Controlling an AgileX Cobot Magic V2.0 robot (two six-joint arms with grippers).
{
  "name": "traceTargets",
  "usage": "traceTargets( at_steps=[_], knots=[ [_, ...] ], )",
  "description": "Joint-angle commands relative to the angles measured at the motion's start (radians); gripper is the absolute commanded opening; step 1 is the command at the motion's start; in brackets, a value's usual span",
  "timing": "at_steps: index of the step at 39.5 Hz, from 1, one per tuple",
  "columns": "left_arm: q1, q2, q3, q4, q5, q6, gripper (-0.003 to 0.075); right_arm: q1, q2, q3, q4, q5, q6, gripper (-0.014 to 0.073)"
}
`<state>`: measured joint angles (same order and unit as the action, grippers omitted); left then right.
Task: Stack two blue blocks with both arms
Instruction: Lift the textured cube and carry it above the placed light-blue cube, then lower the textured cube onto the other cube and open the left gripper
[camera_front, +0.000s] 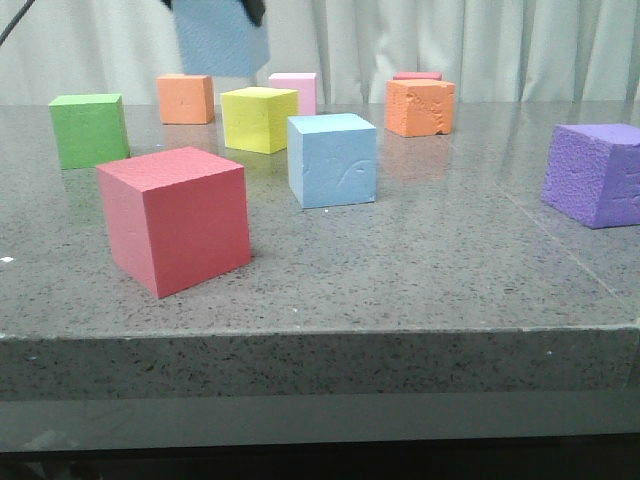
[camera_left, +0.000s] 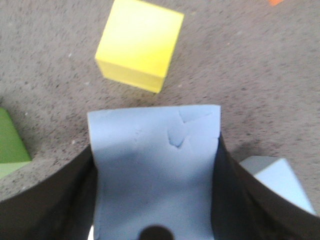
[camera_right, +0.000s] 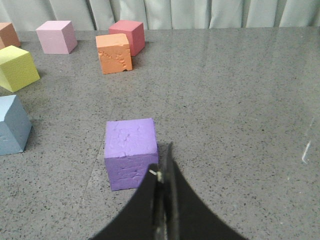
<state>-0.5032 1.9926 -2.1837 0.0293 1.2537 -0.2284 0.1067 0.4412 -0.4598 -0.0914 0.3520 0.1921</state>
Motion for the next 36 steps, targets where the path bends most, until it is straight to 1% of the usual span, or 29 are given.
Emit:
traceTargets(
  at_steps=[1, 8, 17, 29, 36],
  knots=[
    [-0.042, -0.059, -0.048, -0.003, 0.017, -0.001, 0.0262, -0.005, 0.004, -0.024, -0.016, -0.091, -0.01, -0.0067],
    [-0.123, -0.052, -0.048, -0.003, 0.017, -0.001, 0.0262, -0.005, 0.004, -0.024, -0.016, -0.091, -0.01, -0.0067],
    [-0.182, -0.04, -0.048, -0.003, 0.019, -0.001, 0.0262, -0.005, 0.004, -0.024, -0.016, -0.091, -0.01, -0.0067],
    [-0.192, -0.036, -0.021, -0.011, 0.019, -0.001, 0.0262, -0.005, 0.004, -0.024, -0.016, -0.082, -0.01, -0.0067],
    [-0.192, -0.036, -0.019, -0.06, 0.019, -0.001, 0.0262, -0.005, 0.004, -0.024, -0.016, -0.08, -0.01, -0.0067]
  ],
)
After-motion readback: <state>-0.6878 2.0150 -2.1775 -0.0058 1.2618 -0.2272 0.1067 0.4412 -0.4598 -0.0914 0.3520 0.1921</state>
